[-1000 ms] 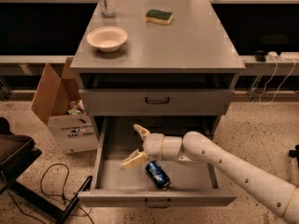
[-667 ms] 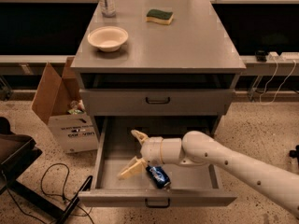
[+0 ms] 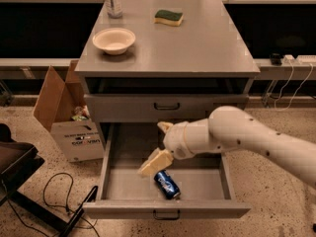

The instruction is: Place pepsi can into middle drawer

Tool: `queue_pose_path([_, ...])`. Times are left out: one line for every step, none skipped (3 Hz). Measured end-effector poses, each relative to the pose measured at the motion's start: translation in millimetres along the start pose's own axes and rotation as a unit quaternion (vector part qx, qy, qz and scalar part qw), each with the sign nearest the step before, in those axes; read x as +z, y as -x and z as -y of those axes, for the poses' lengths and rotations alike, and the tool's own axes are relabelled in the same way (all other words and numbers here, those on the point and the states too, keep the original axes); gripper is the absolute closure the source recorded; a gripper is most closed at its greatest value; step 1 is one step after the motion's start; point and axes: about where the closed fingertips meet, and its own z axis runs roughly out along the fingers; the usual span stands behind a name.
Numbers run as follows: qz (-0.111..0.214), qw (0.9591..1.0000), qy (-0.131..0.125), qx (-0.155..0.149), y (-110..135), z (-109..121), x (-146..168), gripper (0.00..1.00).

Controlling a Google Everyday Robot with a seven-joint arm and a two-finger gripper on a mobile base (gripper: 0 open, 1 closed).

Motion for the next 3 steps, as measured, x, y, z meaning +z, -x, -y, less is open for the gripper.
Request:
queue_pose_path([-0.079,0.9938,-0.074,-0.026,15,17,-52,0.00])
queue_pose_path([-0.153,0.9722,-0.163,-0.069,27,29,-87,0.00])
queue_pose_path([-0.170,0.9596,-0.205,-0.092,51,30,-110,0.00])
